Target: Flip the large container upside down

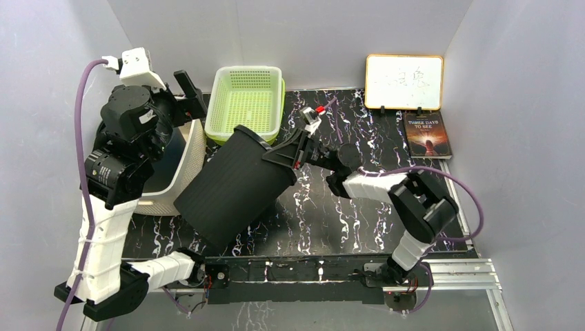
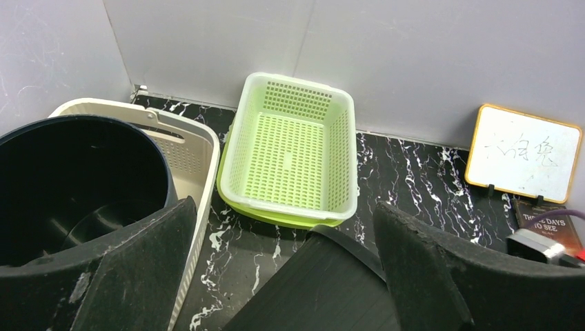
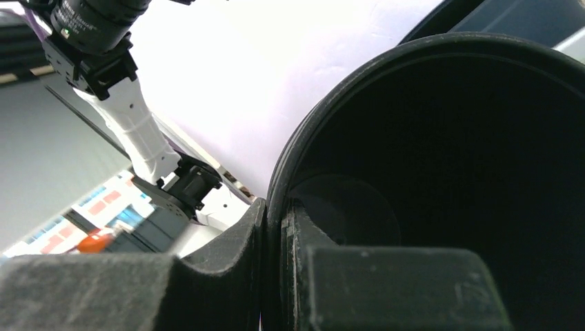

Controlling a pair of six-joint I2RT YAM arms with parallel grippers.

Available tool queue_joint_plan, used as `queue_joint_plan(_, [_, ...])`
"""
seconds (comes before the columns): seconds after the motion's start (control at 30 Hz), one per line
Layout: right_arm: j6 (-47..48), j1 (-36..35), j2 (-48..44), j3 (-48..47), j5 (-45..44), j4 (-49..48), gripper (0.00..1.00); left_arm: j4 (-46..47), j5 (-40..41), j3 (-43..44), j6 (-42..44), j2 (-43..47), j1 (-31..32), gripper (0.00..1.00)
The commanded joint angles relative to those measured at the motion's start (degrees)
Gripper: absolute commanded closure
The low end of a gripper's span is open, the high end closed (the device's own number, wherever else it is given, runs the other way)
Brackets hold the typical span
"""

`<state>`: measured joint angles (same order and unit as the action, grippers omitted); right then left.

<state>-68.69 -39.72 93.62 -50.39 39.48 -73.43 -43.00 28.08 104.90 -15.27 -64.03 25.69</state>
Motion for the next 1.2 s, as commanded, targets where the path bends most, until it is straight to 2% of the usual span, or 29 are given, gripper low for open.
queue_joint_plan(0.0, [-15.64, 2.43, 5.51, 3.54, -2.32, -25.93, 1.00, -0.77, 0.47, 2.36, 1.14, -0.21, 0.24, 0.02])
queue_joint_plan(0.07, [-19.61, 3.18, 10.06, 4.75, -2.68, -30.60, 1.00, -0.90, 0.55, 2.76, 1.29, -0.52, 0.23, 0.02])
queue_joint_plan(0.37, [-20.04, 6.36, 14.84, 10.12, -2.75, -30.70, 1.00, -3.21, 1.28, 6.34, 1.57, -3.13, 0.23, 0.02])
queue_joint_plan(0.53, [-21.62, 12.29, 18.99, 12.26, -0.16, -30.78, 1.00, -5.33, 1.51, 8.88, 1.42, -4.71, 0.23, 0.02])
queue_joint_plan(0.7, [-23.02, 19.11, 24.74, 10.79, 8.34, -30.79, 1.00, -5.68, 2.42, 8.55, 1.34, -4.75, 0.23, 0.02])
queue_joint_plan(0.93, [-20.06, 28.97, 30.66, 11.93, 14.20, -30.64, 0.92, -4.16, 2.37, 5.24, 1.10, -3.81, 0.23, 0.02])
queue_joint_plan(1.17, [-18.90, 33.92, 34.85, 10.75, 16.12, -30.66, 0.89, -2.88, 1.64, 2.64, 0.83, -3.35, 0.28, 0.02])
